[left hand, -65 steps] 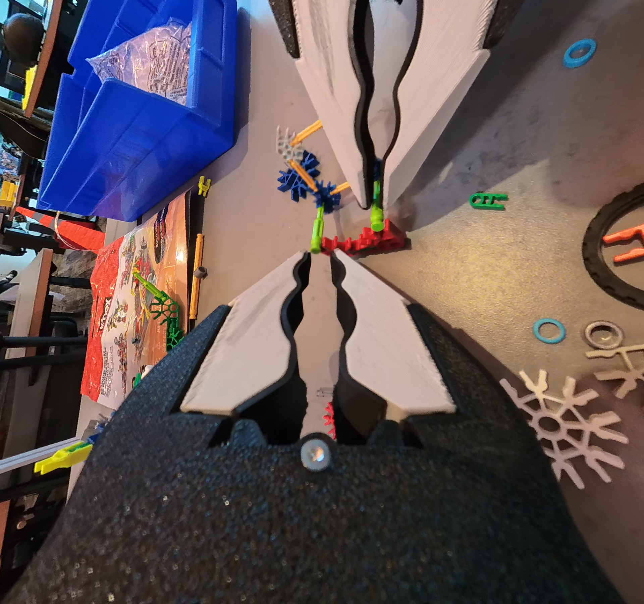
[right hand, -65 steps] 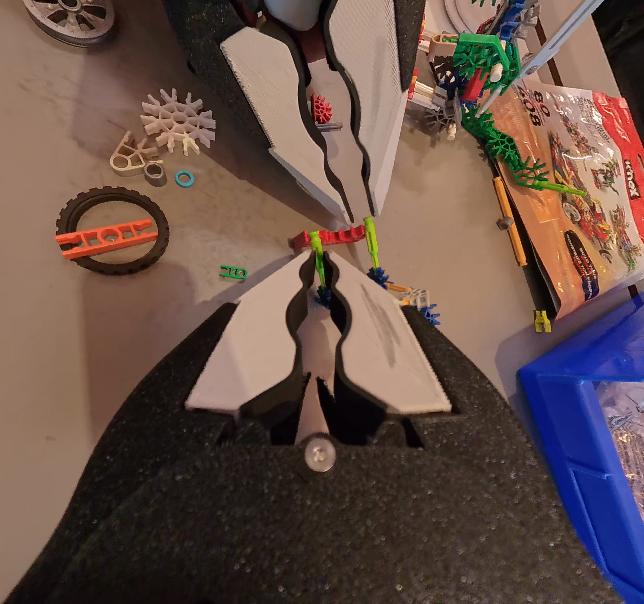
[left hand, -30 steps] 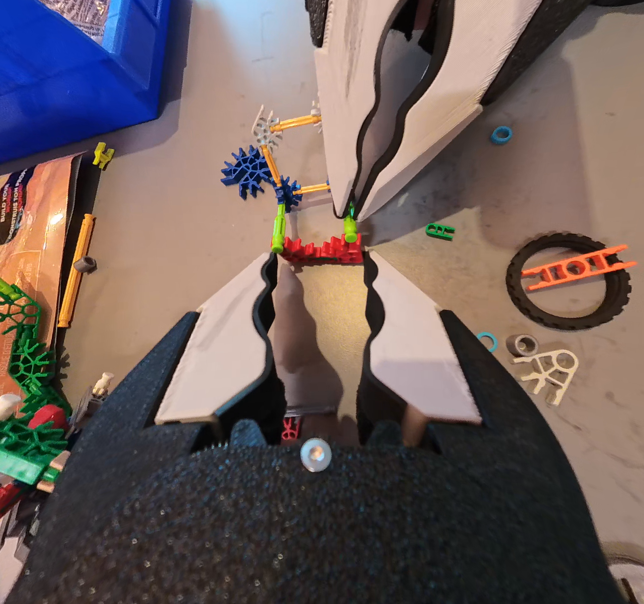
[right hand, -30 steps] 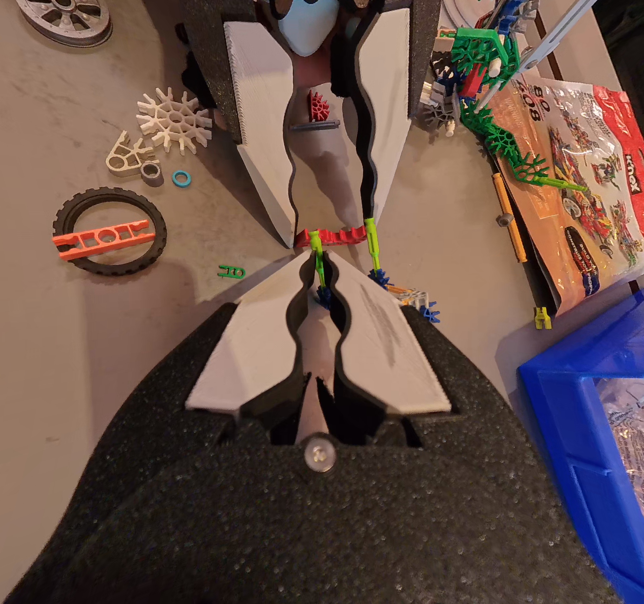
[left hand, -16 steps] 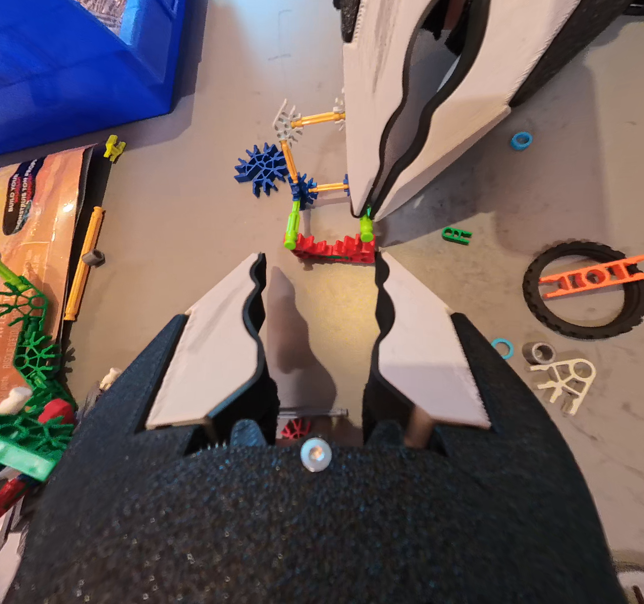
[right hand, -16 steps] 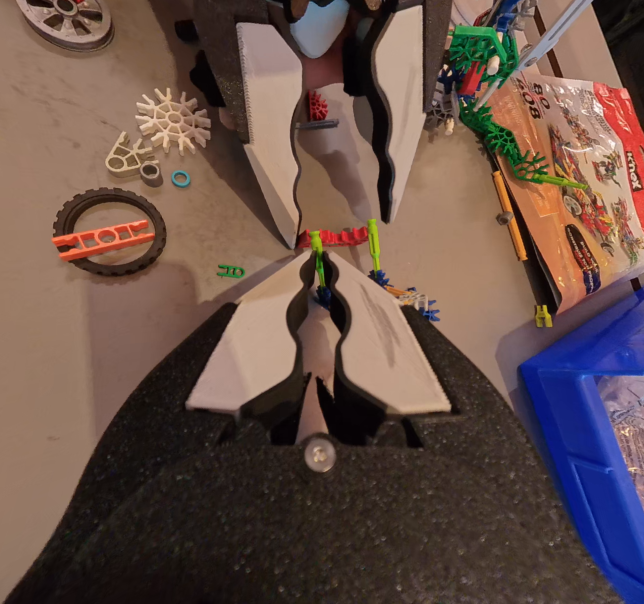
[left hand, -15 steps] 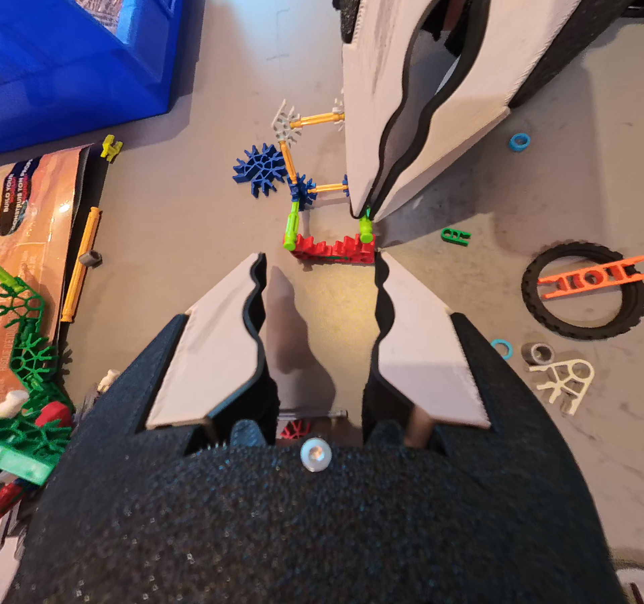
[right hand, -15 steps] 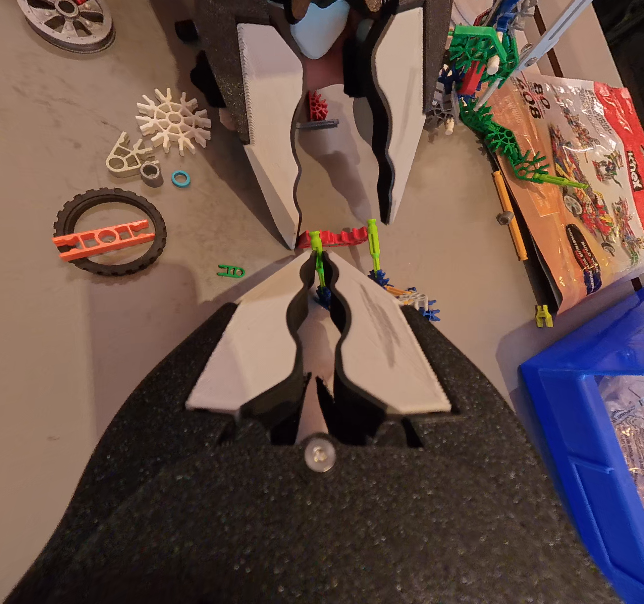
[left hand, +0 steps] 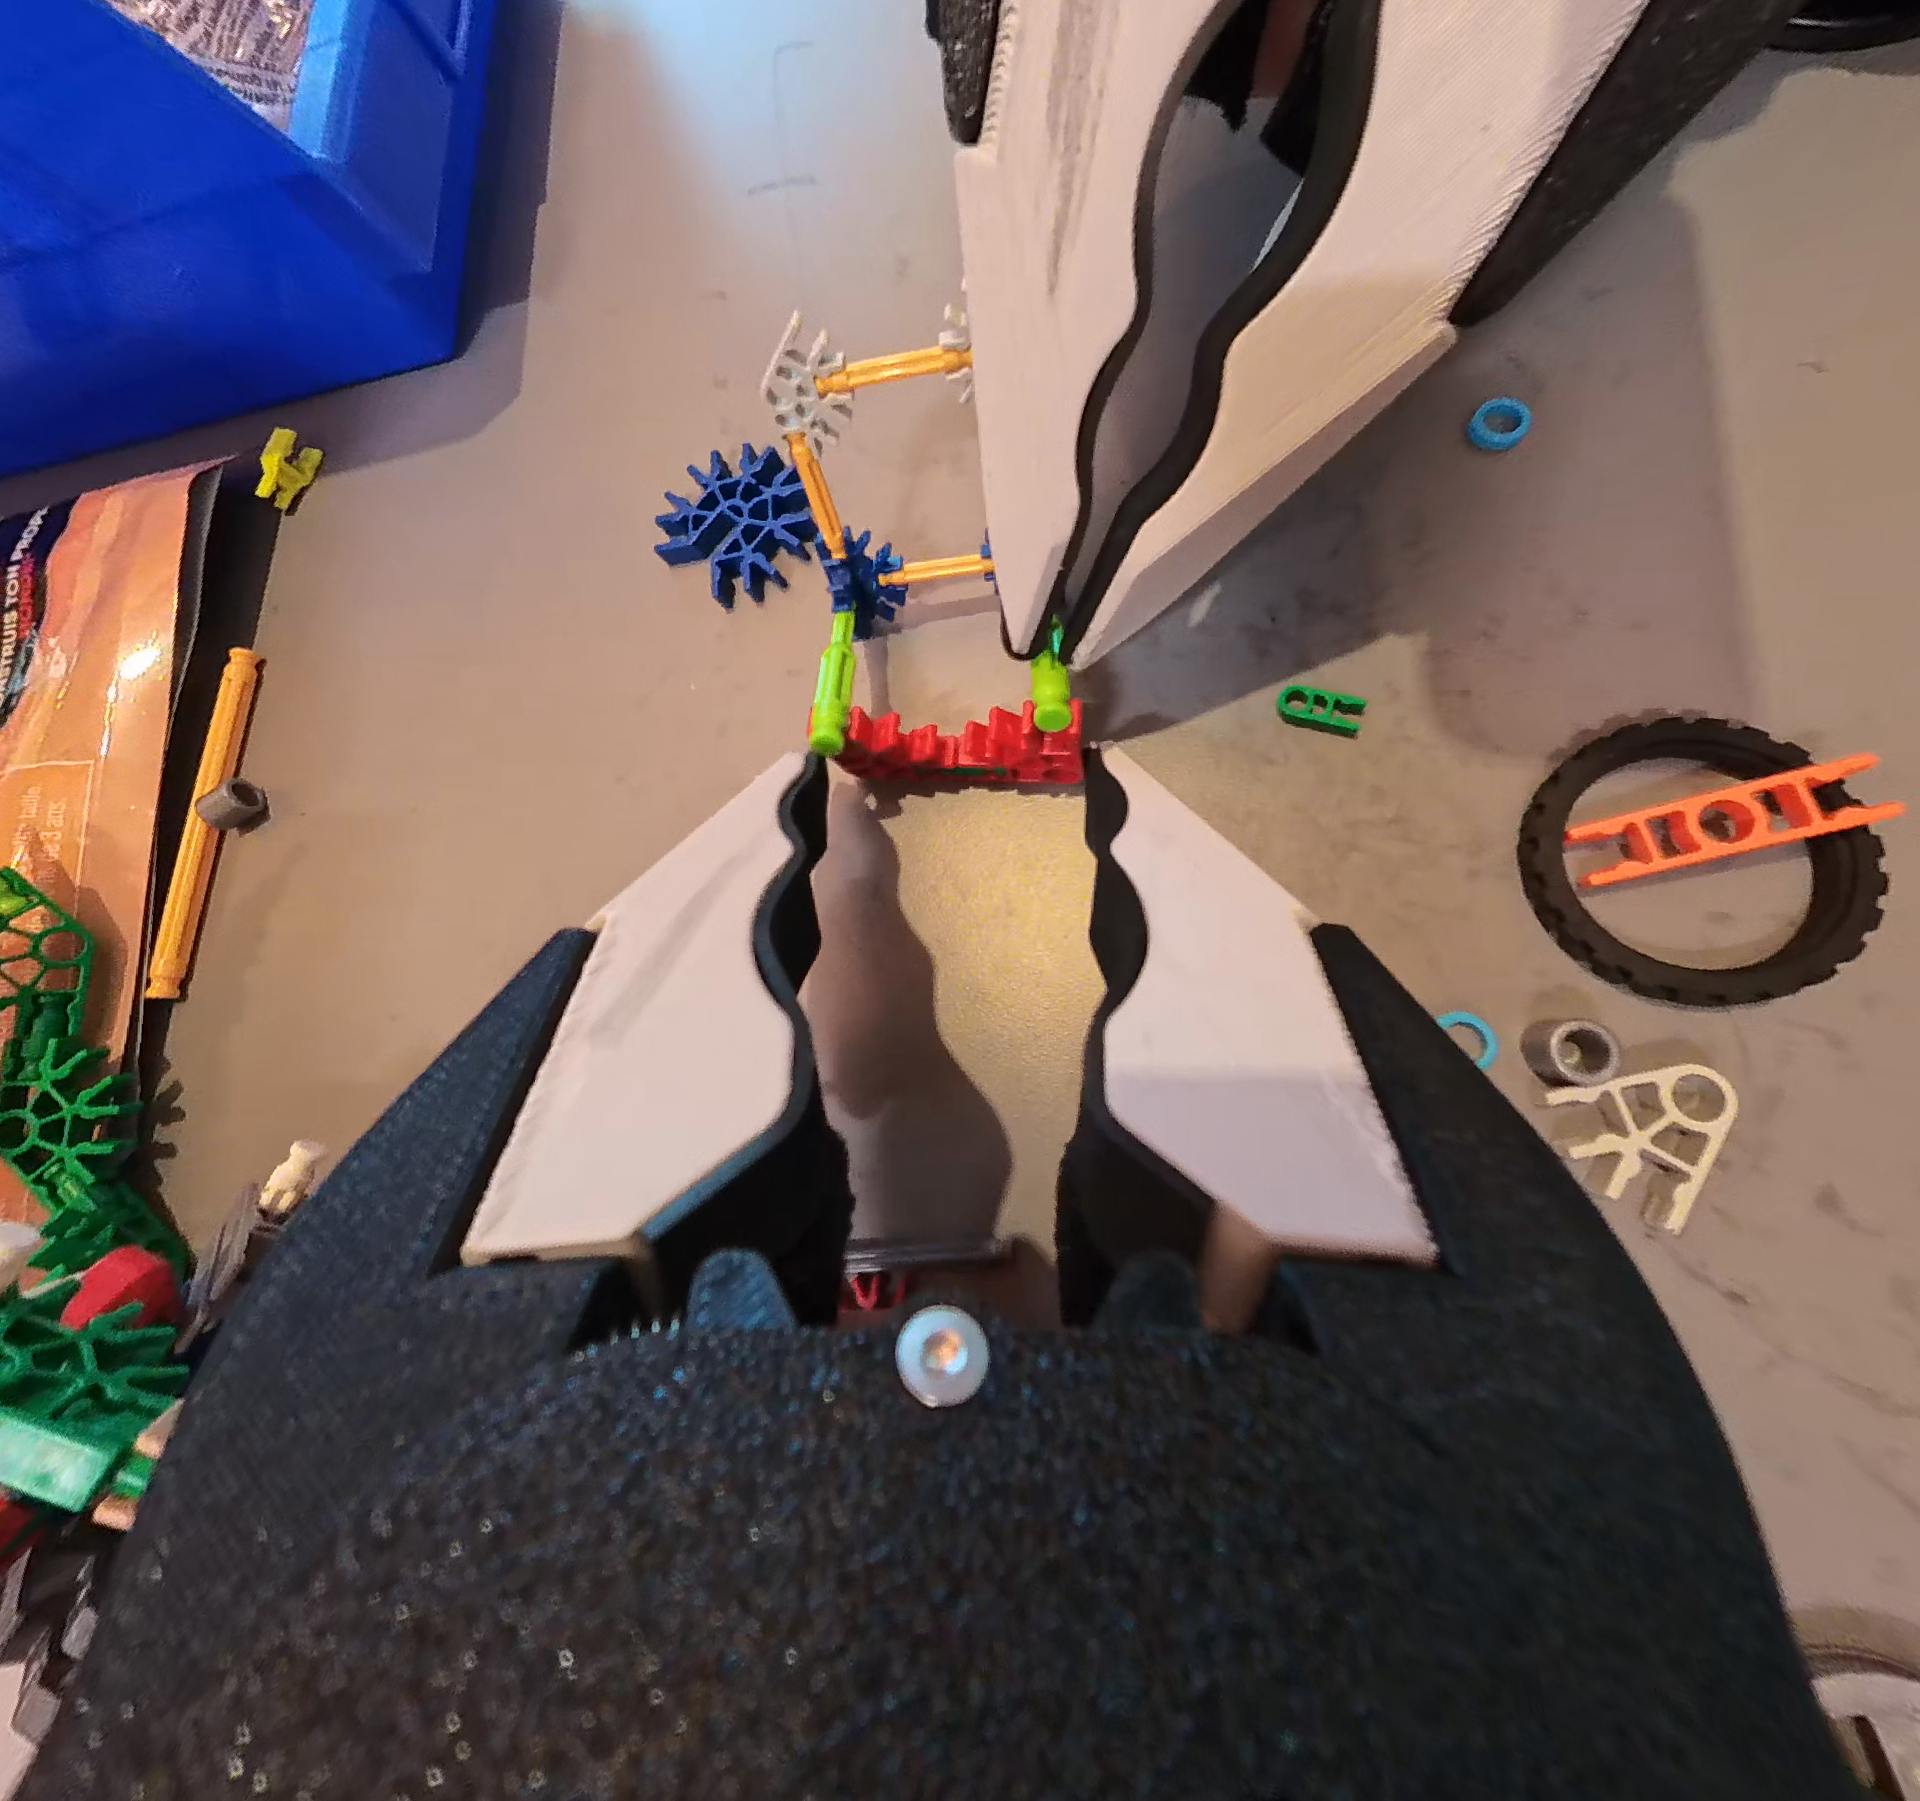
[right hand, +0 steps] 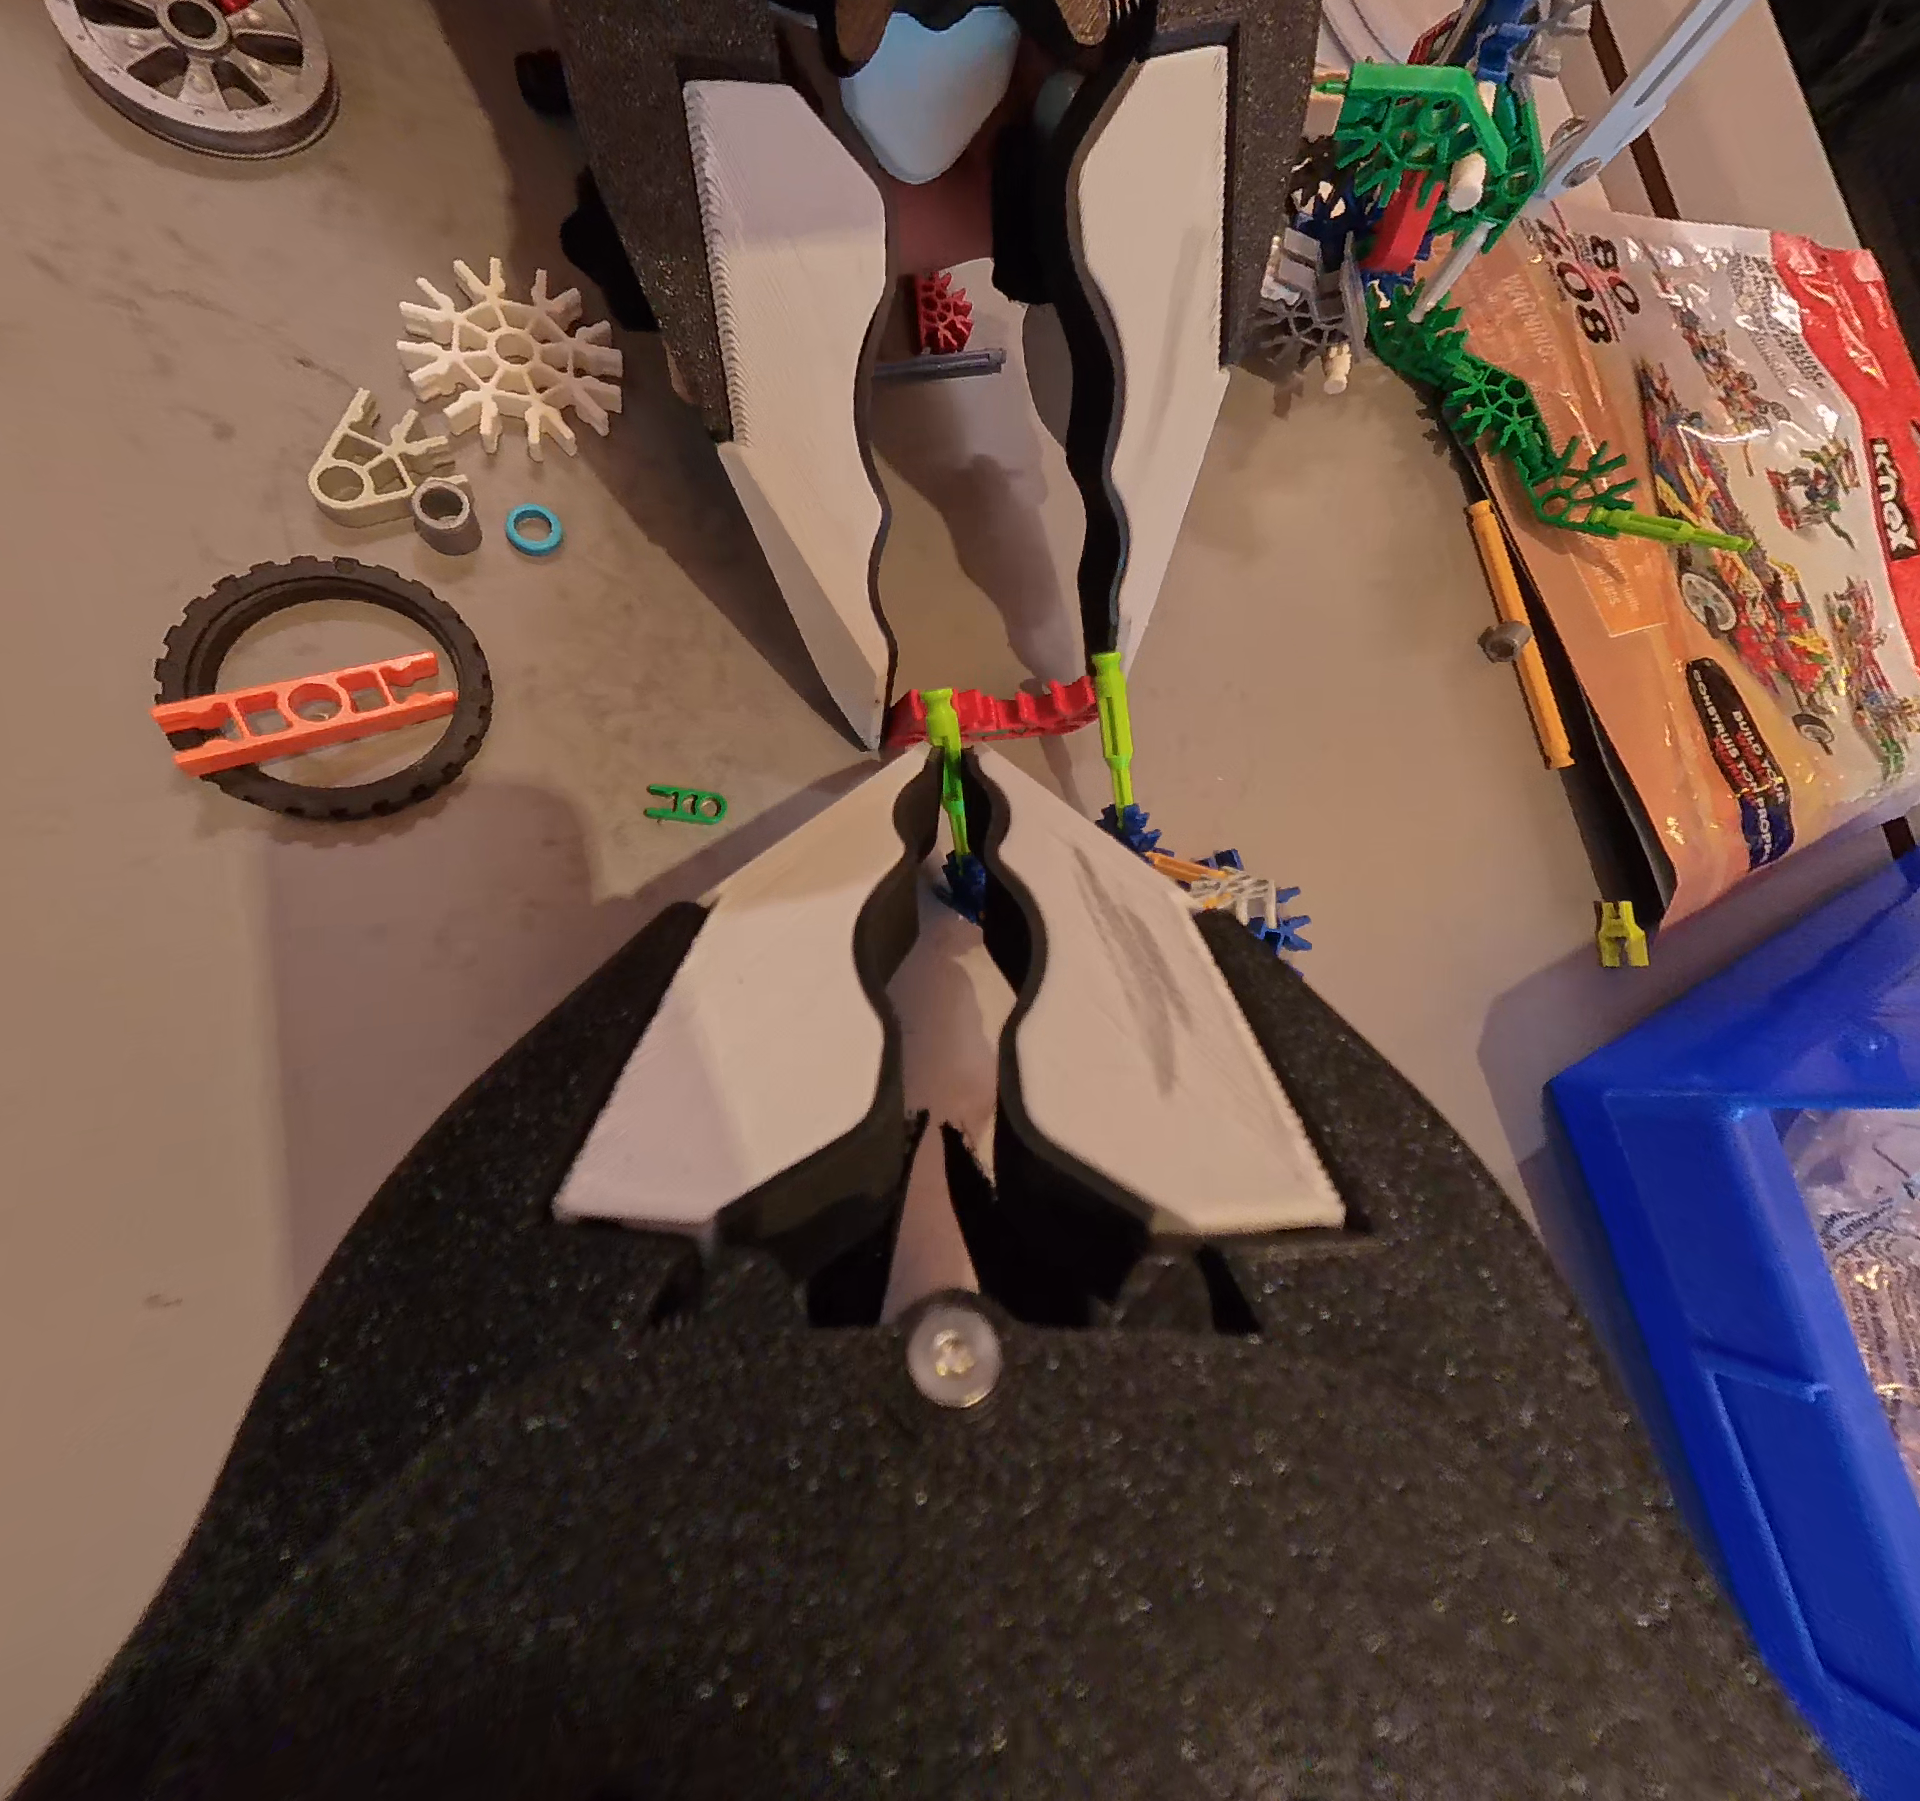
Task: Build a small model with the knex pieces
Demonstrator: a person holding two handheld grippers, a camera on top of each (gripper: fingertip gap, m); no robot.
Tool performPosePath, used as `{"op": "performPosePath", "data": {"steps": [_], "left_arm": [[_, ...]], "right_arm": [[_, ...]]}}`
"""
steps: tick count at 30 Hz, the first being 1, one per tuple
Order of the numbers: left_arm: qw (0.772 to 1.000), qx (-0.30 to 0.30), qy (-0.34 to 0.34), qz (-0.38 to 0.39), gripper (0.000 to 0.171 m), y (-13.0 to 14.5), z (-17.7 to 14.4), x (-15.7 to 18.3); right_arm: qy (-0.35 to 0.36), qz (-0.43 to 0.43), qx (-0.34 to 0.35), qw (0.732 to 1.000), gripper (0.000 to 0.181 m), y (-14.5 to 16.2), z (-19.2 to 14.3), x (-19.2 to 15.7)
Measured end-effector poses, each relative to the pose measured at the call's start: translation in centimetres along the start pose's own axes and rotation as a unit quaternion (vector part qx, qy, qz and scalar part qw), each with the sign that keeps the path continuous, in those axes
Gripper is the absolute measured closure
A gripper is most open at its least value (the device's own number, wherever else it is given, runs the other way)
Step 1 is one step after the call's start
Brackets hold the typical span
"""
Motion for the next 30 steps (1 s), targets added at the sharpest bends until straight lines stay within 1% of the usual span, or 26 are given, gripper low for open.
{"op": "performPosePath", "data": {"steps": [4, 7, 8, 10, 13, 16, 19, 24, 30], "left_arm": [[1.000, -0.001, -0.007, 0.001, 0.130, -0.01, 0.04, -0.03], [1.000, 0.000, -0.012, 0.001, 0.129, -0.03, 0.04, -0.08], [1.000, -0.001, -0.013, 0.001, 0.128, -0.01, 0.00, -0.14], [1.000, 0.000, -0.018, -0.006, 0.119, 0.09, -0.16, -0.50], [1.000, 0.001, -0.009, -0.010, 0.112, -0.01, -0.02, -0.68], [1.000, -0.003, 0.009, -0.004, 0.113, -0.29, 0.32, -0.34], [1.000, -0.008, 0.028, -0.006, 0.120, -0.39, 0.55, -0.11], [1.000, -0.009, 0.024, -0.009, 0.121, -0.33, 0.49, -0.17], [1.000, -0.014, 0.002, -0.011, 0.121, -0.41, 0.47, -0.28]], "right_arm": [[0.005, 0.003, -0.003, 1.000, 0.178, 0.10, -0.01, 0.15], [0.006, 0.004, -0.005, 1.000, 0.178, 0.17, -0.01, 0.21], [0.006, 0.004, -0.005, 1.000, 0.178, 0.18, -0.01, 0.20], [0.004, 0.005, -0.004, 1.000, 0.178, 0.17, 0.00, 0.17], [0.000, 0.003, -0.002, 1.000, 0.178, 0.10, 0.03, 0.07], [-0.004, 0.004, 0.002, 1.000, 0.178, 0.05, 0.01, -0.02], [-0.005, 0.004, 0.003, 1.000, 0.178, 0.08, -0.02, -0.04], [-0.003, 0.003, 0.001, 1.000, 0.178, 0.06, -0.02, -0.02], [0.000, 0.006, -0.005, 1.000, 0.178, 0.13, -0.05, 0.07]]}}
Point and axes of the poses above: each gripper's, where its closed fingertips meet, z out along the fingers, y out of its underside, x = y × z across the jaws, the point moved 5 cm from there along -z, back along the fingers, and after that the axes turned 11 degrees about -z, right-handed, at the moved point
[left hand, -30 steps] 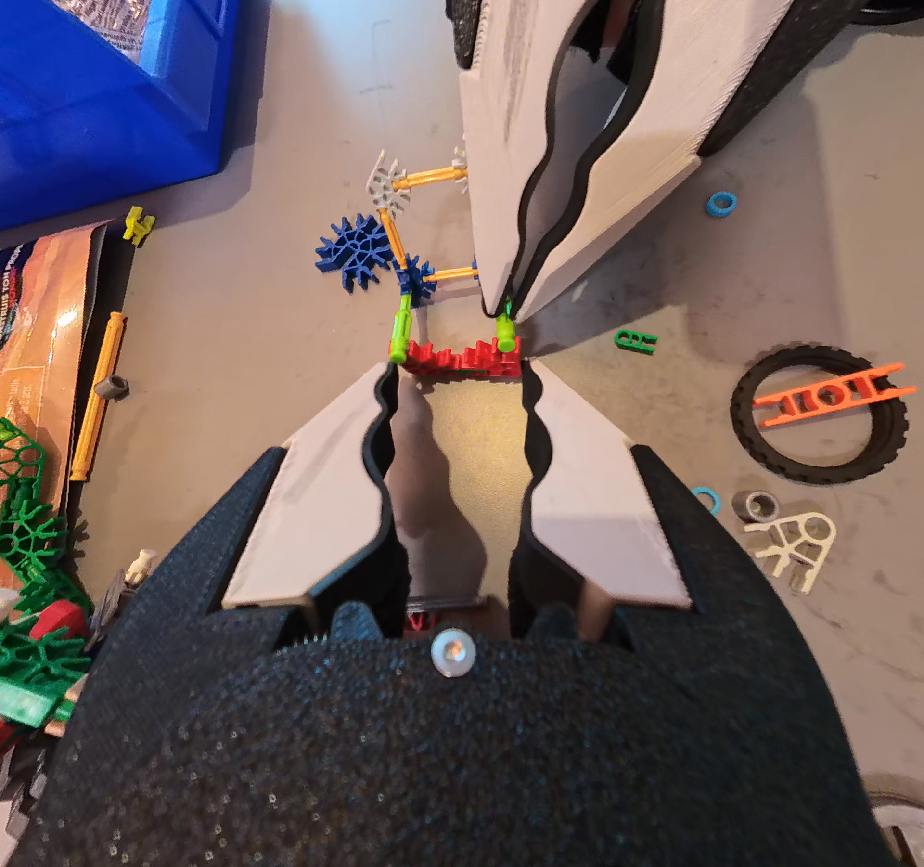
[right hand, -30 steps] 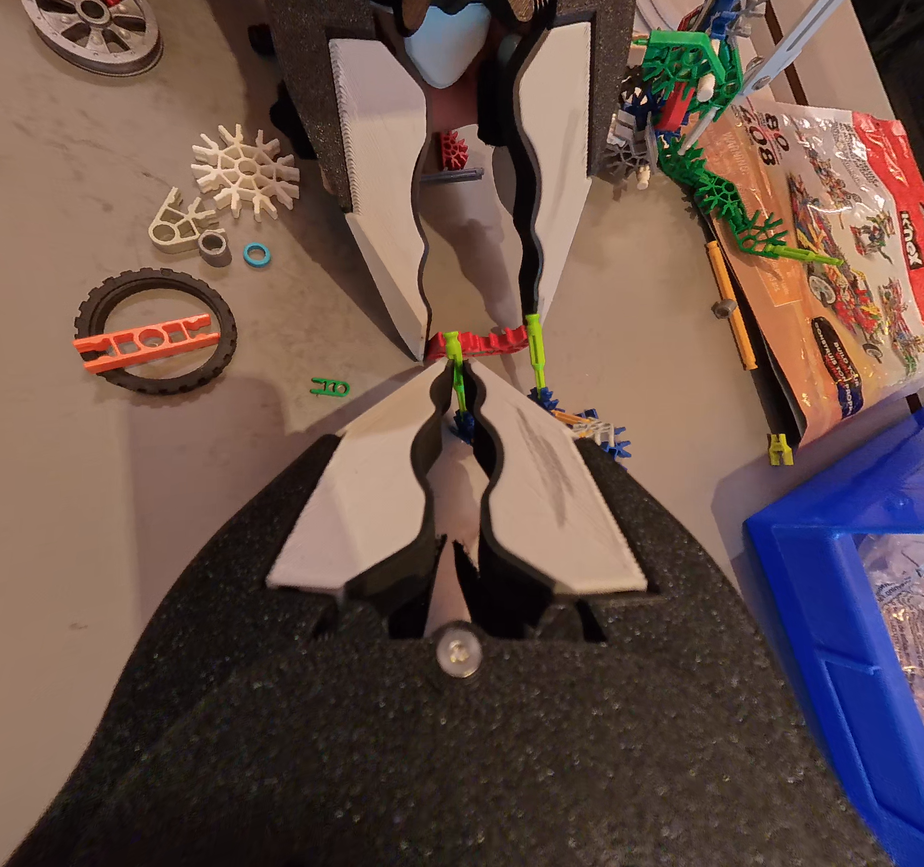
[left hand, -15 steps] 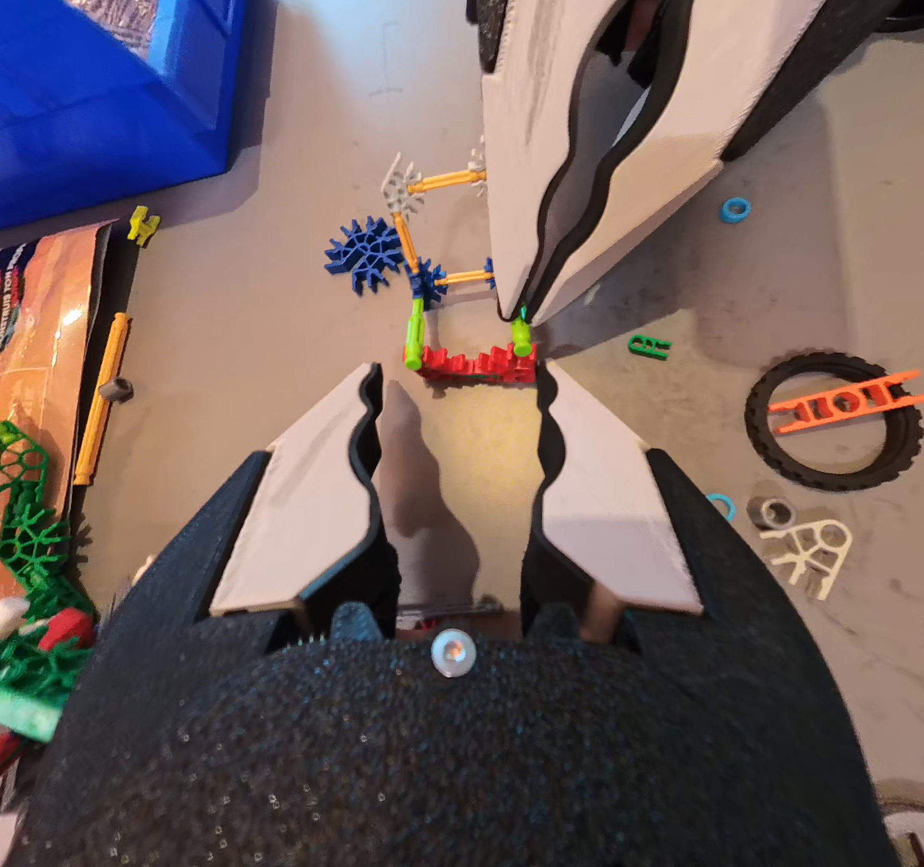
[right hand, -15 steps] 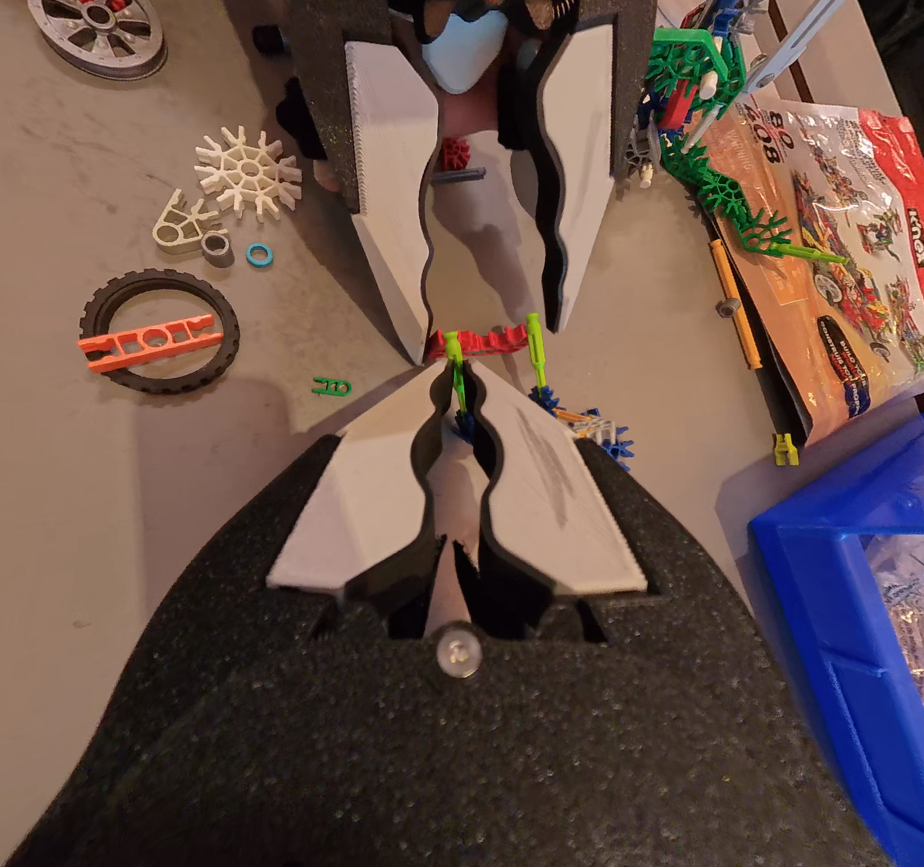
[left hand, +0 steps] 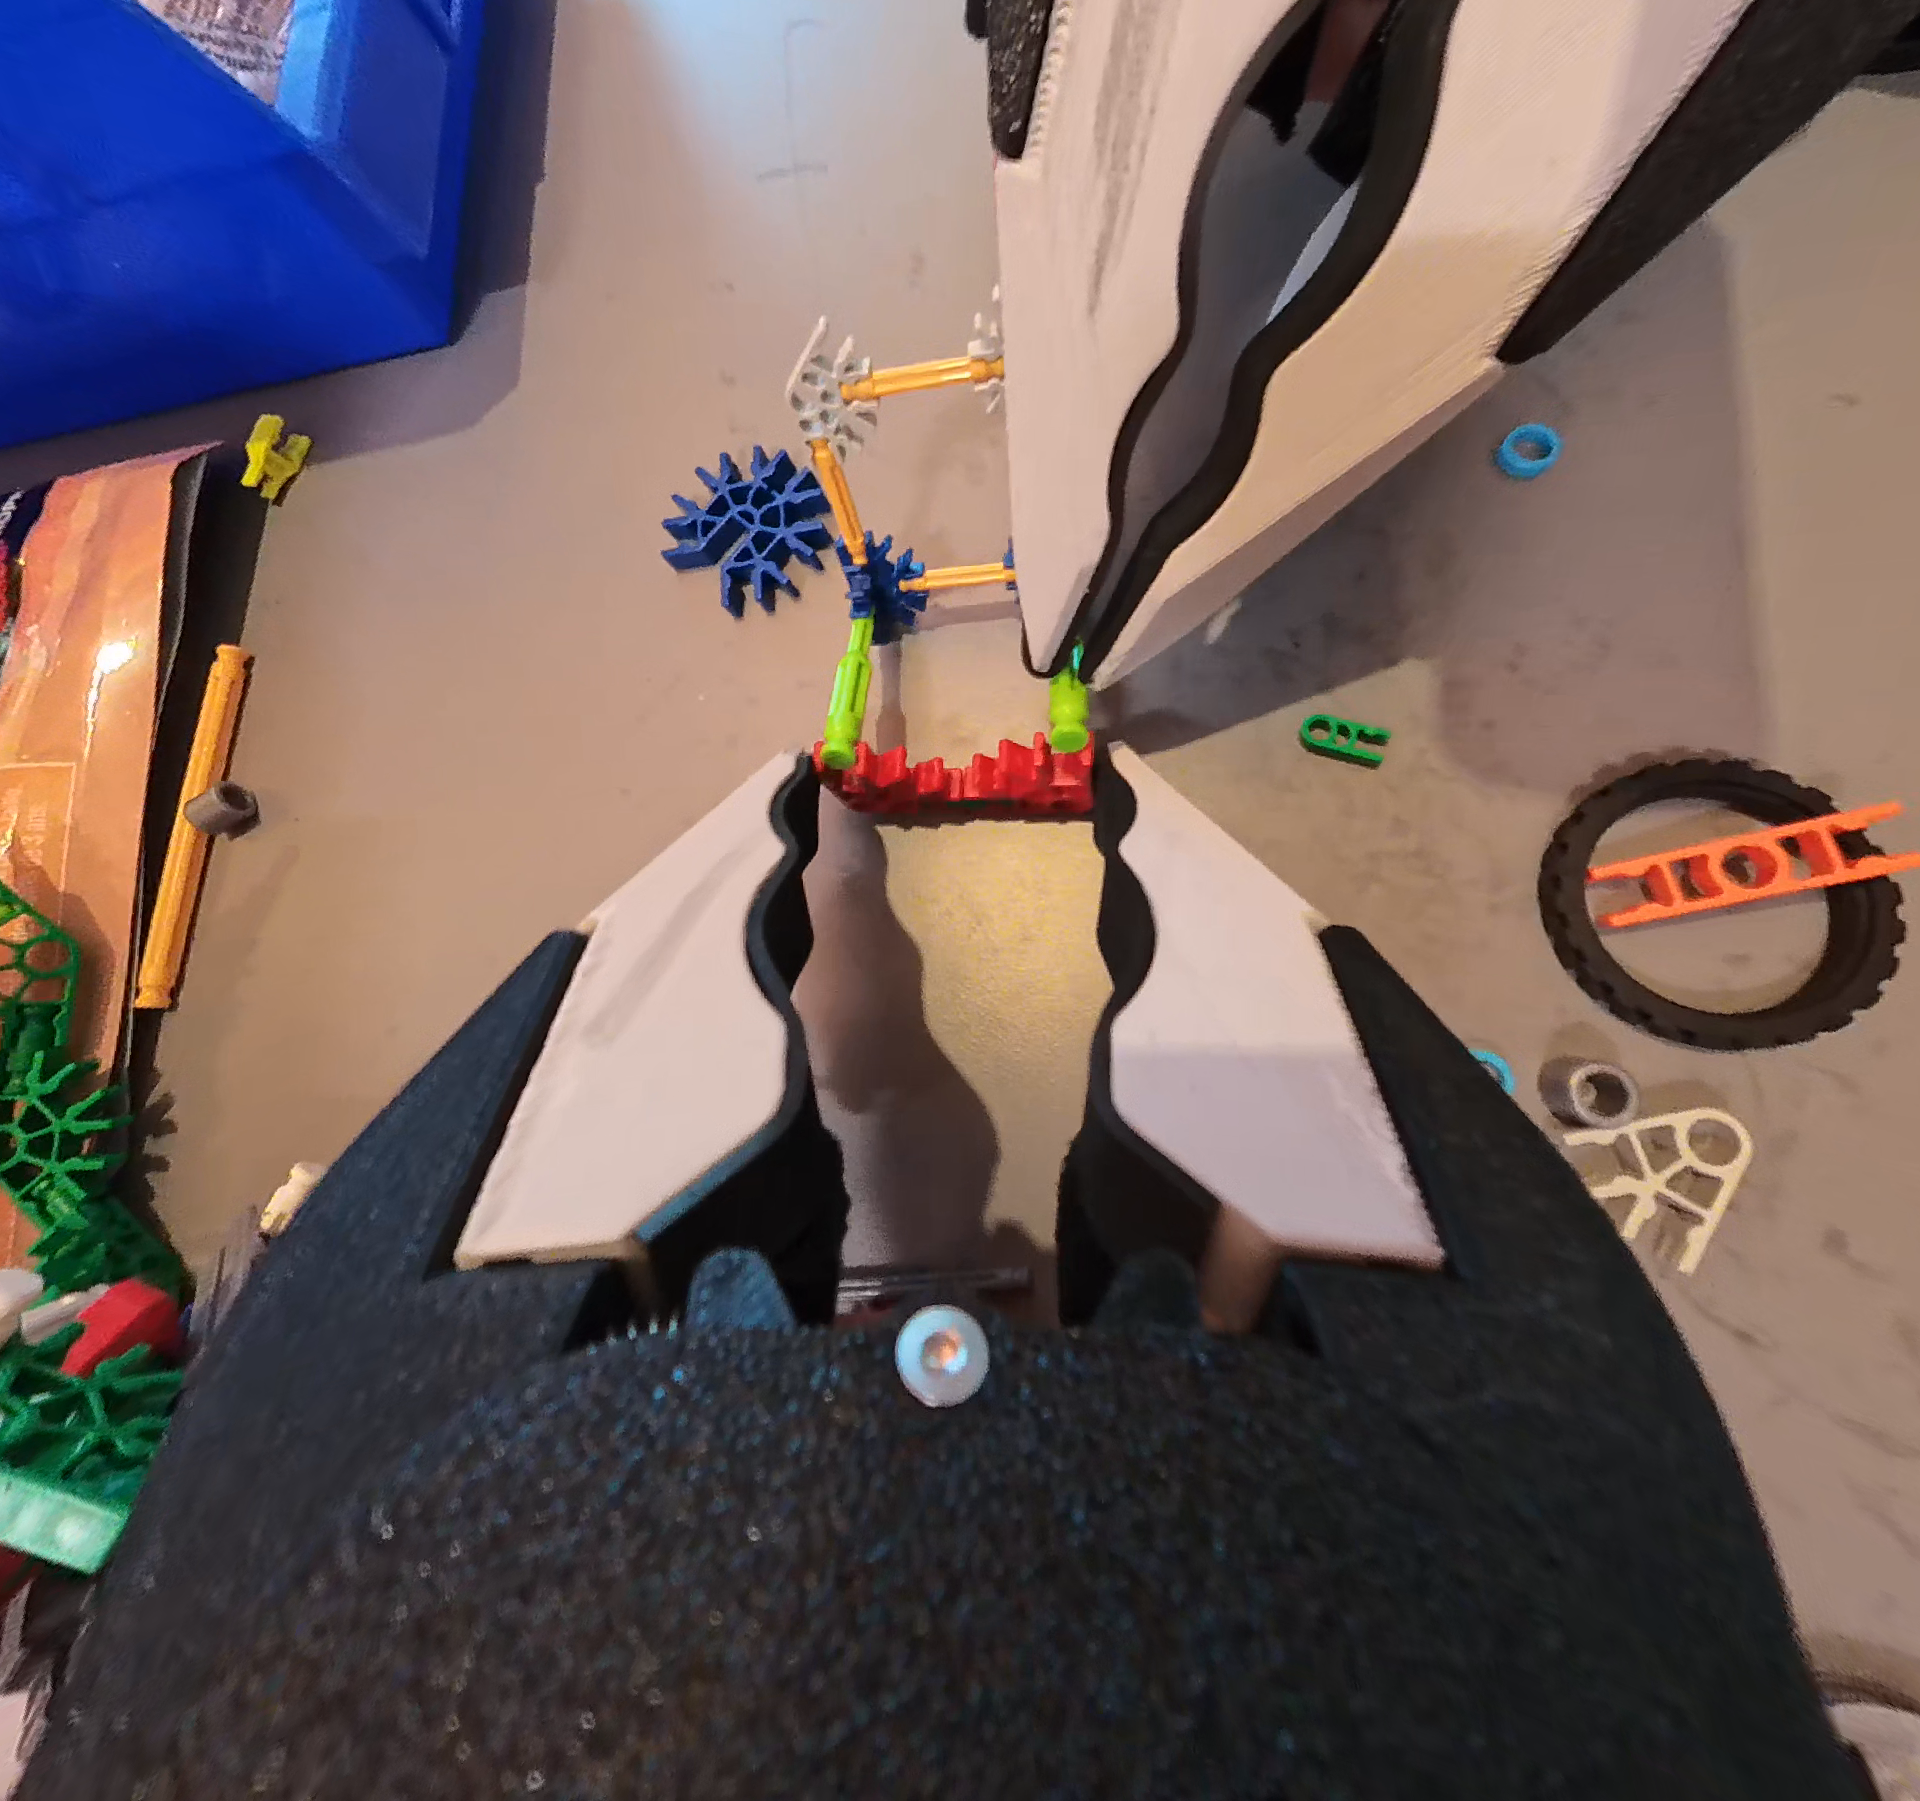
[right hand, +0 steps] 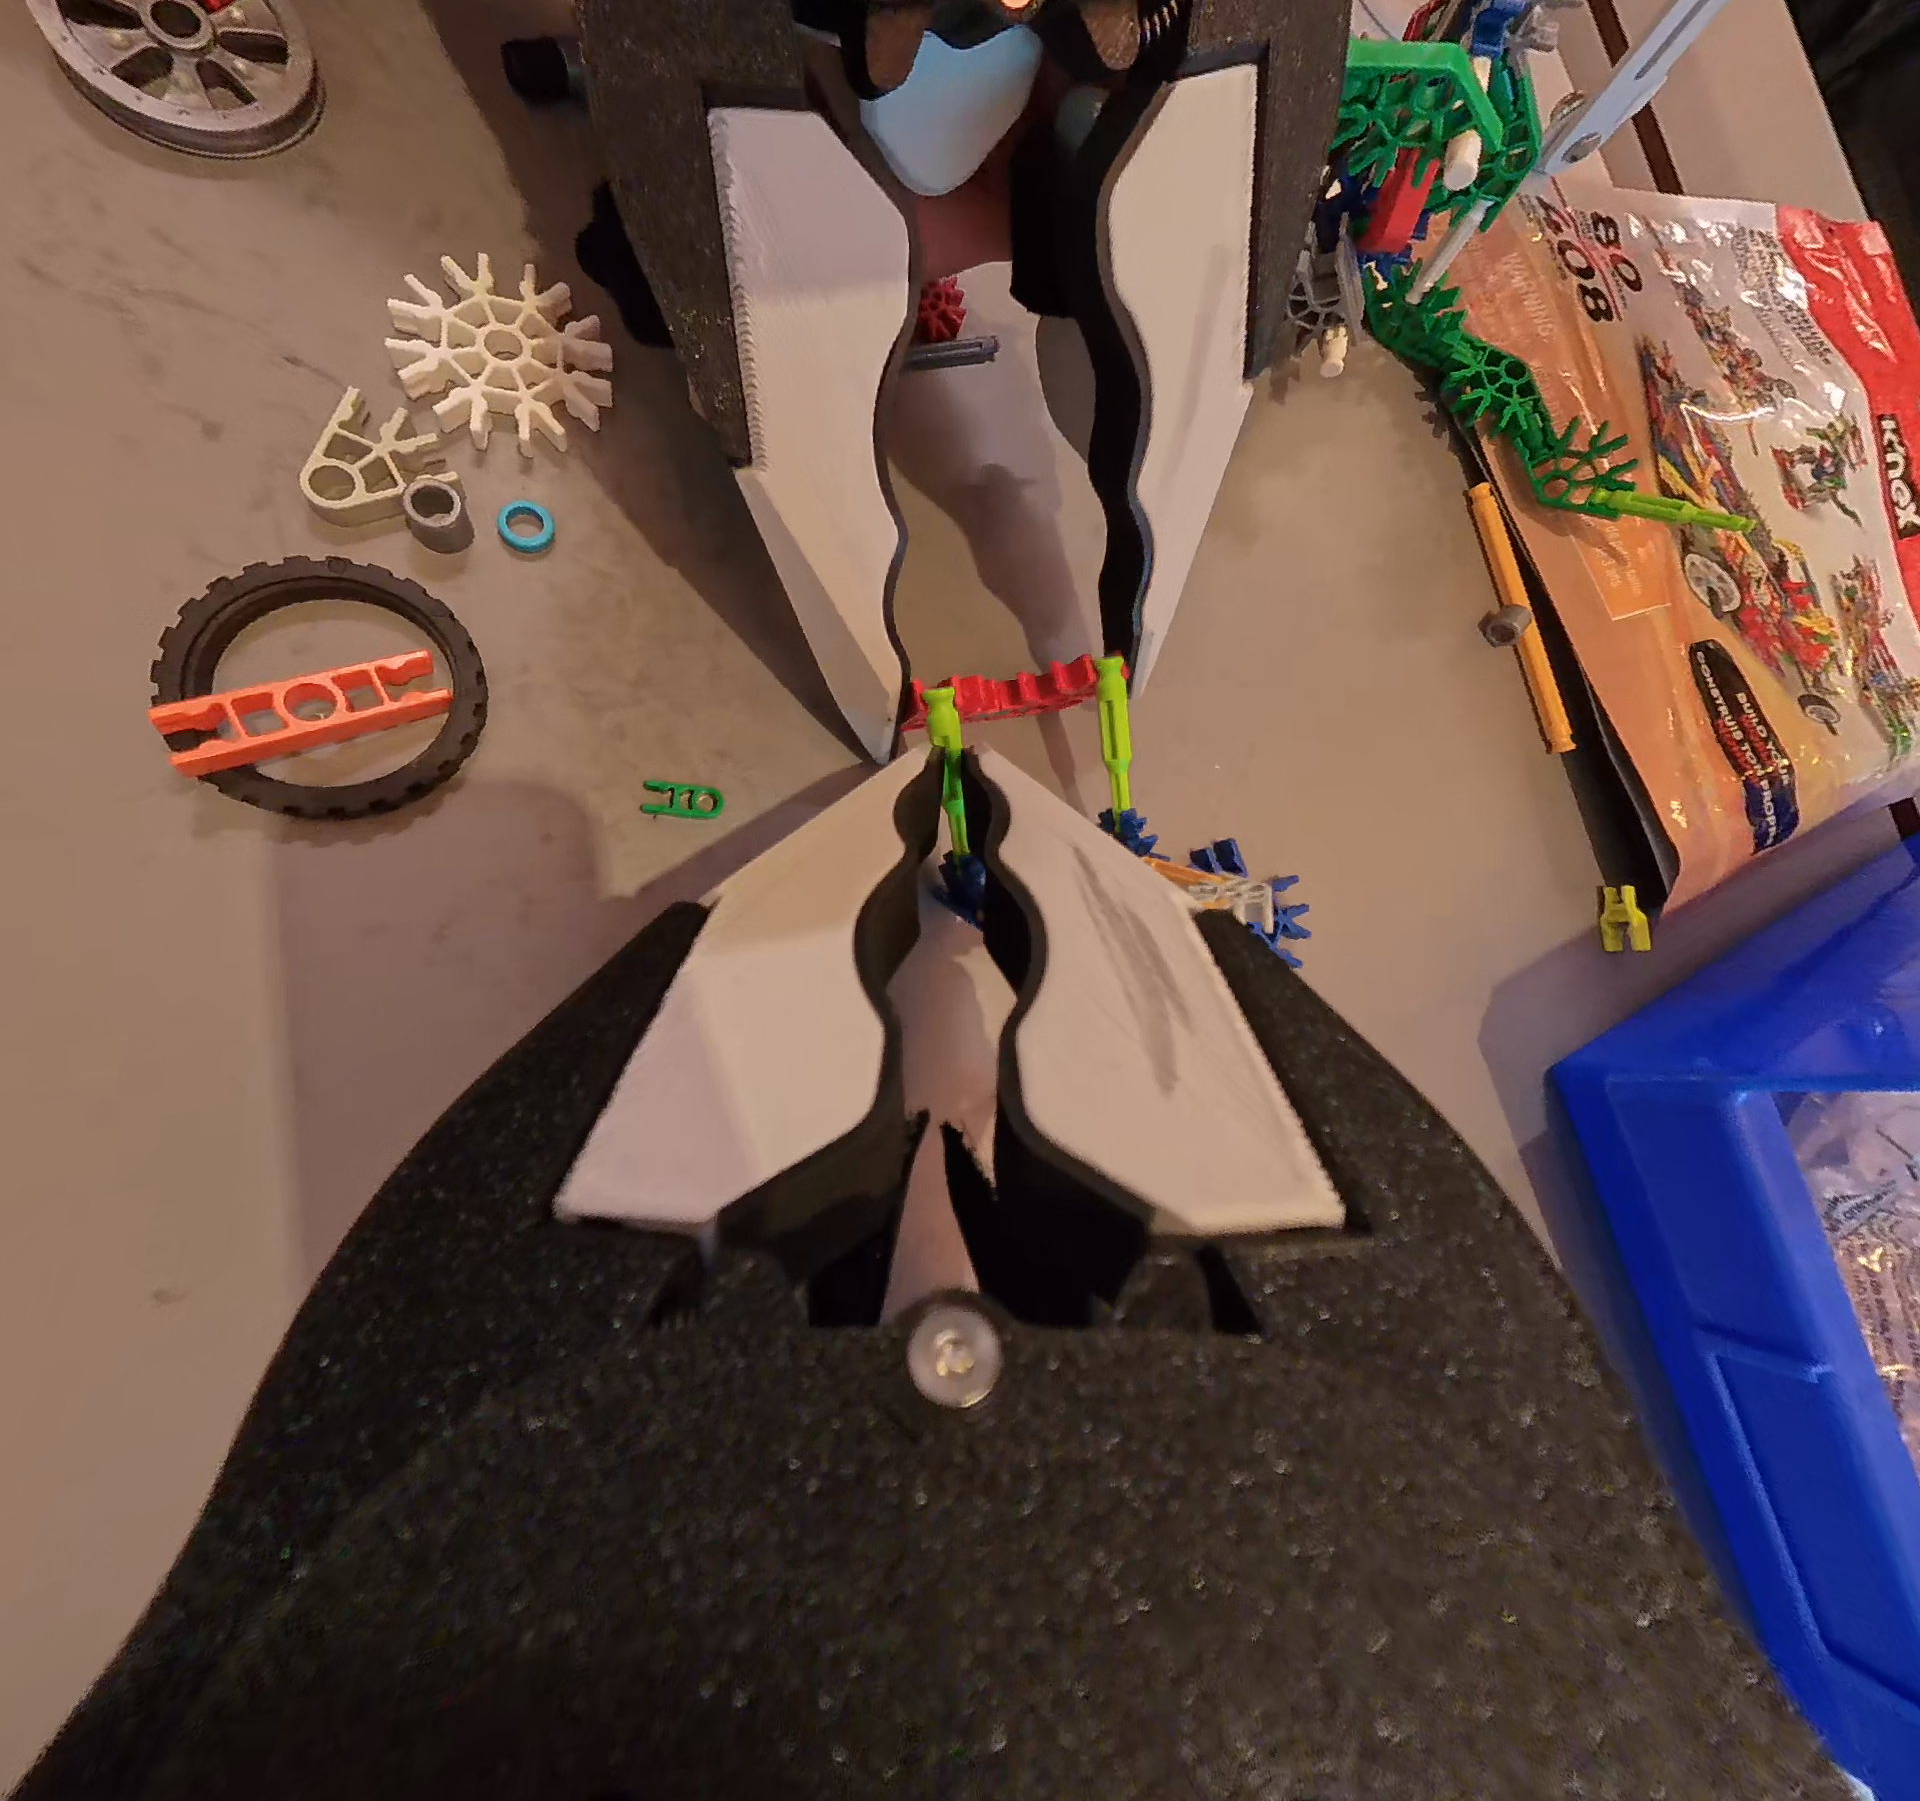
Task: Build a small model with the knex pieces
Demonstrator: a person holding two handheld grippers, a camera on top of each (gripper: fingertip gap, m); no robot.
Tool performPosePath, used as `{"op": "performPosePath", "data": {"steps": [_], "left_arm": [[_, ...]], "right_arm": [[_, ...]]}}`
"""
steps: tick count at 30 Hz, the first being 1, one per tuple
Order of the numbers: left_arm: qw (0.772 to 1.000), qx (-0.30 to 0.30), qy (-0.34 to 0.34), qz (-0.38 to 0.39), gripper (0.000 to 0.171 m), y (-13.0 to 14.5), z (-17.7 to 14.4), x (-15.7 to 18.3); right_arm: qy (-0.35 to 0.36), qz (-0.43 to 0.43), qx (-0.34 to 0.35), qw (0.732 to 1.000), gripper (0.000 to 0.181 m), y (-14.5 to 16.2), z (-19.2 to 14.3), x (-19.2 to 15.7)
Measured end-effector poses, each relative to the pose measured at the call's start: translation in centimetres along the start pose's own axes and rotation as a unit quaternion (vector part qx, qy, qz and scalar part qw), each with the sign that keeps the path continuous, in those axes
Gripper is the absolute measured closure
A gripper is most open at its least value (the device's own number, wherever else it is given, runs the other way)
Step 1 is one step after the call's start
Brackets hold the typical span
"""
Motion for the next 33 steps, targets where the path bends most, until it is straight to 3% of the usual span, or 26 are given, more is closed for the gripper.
{"op": "performPosePath", "data": {"steps": [15, 21, 25, 33], "left_arm": [[1.000, 0.002, -0.001, 0.000, 0.121, 0.0, 0.0, 0.0], [1.000, 0.002, 0.000, 0.002, 0.121, 0.0, 0.0, 0.0], [1.000, 0.002, 0.001, 0.001, 0.121, 0.0, 0.0, 0.0], [1.000, 0.004, 0.002, 0.001, 0.121, 0.1, 0.0, 0.0]], "right_arm": [[-0.002, 0.007, 0.023, 1.000, 0.168, -0.4, -0.5, 0.1], [0.018, -0.002, 0.054, 0.998, 0.181, -1.6, -1.1, 0.5], [0.013, -0.011, 0.022, 1.000, 0.181, -1.1, -0.2, 0.2], [0.020, -0.012, 0.023, 0.999, 0.181, -1.2, -0.3, 0.3]]}}
Point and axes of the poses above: each gripper's, where its closed fingertips meet, z out along the fingers, y out of its underside, x = y × z across the jaws, the point moved 5 cm from there along -z, back along the fingers, and after that the axes turned 11 degrees about -z, right-handed, at the moved point
